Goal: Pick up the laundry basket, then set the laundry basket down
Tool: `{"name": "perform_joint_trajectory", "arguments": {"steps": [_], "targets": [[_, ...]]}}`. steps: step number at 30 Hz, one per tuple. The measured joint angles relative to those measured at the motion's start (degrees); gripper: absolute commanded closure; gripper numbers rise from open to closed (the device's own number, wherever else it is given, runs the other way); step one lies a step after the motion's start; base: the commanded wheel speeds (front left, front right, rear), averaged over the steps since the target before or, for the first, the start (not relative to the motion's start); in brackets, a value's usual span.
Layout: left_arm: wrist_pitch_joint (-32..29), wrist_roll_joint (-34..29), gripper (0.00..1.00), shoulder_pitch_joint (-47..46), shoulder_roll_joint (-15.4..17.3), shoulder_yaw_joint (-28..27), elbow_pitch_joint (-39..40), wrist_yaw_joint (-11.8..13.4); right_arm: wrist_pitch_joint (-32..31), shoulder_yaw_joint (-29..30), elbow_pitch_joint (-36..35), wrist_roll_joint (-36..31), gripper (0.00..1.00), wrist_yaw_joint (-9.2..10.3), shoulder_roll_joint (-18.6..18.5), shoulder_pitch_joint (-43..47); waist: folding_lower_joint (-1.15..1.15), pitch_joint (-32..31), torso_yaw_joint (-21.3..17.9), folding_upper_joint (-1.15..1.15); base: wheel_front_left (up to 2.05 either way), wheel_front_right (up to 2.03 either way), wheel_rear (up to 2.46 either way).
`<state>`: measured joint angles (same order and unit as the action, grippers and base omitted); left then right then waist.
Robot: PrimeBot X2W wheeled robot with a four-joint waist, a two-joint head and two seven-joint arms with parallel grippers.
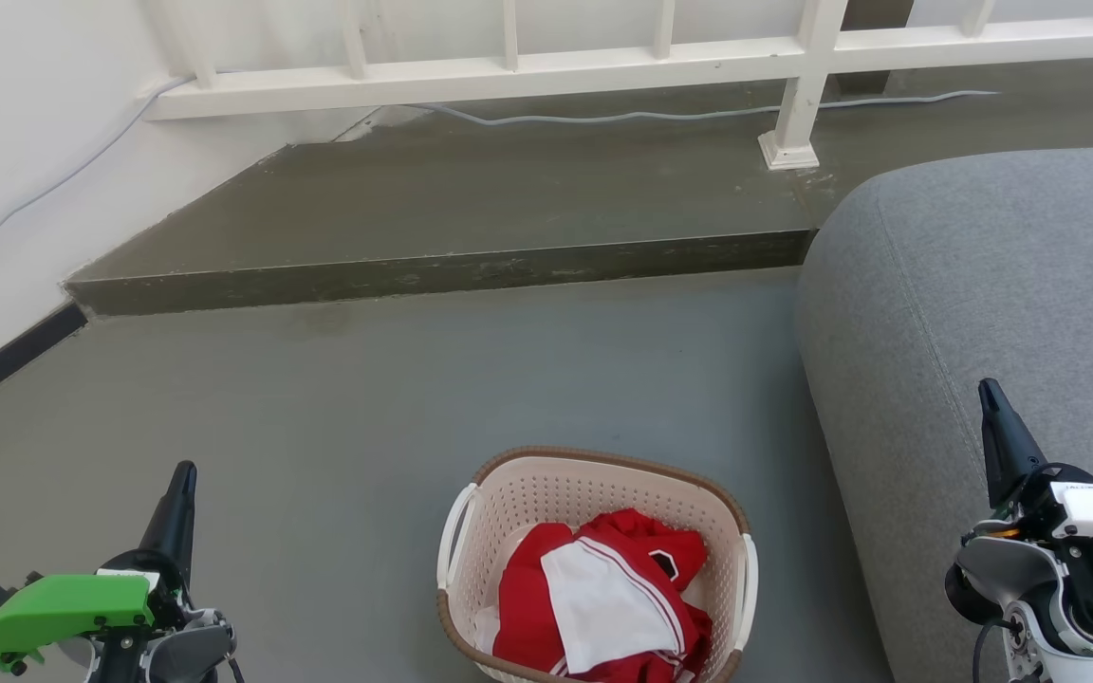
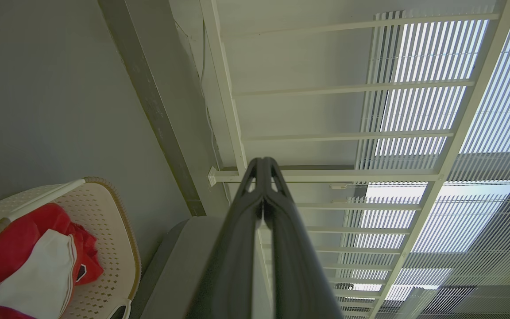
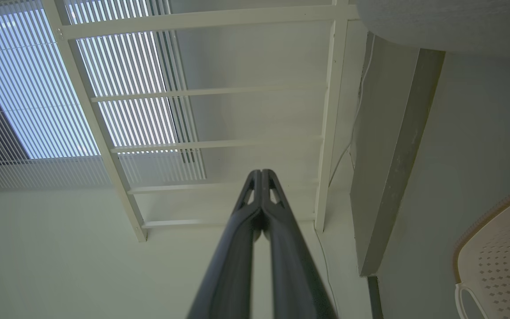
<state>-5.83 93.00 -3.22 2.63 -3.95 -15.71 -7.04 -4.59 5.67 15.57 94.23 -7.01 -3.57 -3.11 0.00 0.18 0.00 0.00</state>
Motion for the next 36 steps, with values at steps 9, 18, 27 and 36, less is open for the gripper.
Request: {"name": "perform_joint_trajectory", "arguments": {"steps": [9,18,27,36], "targets": [[0.0,0.0,1.0,0.0,0.0,0.0,0.0,0.0,0.0,0.03,0.0,-0.01,1.0,0.0,0.01,0.0,0.0,0.0,0.0,0.0,0.0,0.0,0.0],[0.0,0.0,1.0,-0.01,0.0,-0.01,0.0,0.0,0.0,0.08,0.0,-0.01,1.0,0.0,0.01,0.0,0.0,0.0,0.0,0.0,0.0,0.0,0.0],[0.0,0.0,1.0,-0.01,-0.01,-0.02,0.0,0.0,0.0,0.12,0.0,-0.01,1.0,0.0,0.02,0.0,0.0,0.0,0.0,0.0,0.0,0.0,0.0],[0.0,0.0,1.0,-0.01,-0.01,-0.03,0.0,0.0,-0.01,0.15,0.0,-0.01,1.0,0.0,0.04,0.0,0.0,0.0,0.0,0.0,0.0,0.0,0.0]]}}
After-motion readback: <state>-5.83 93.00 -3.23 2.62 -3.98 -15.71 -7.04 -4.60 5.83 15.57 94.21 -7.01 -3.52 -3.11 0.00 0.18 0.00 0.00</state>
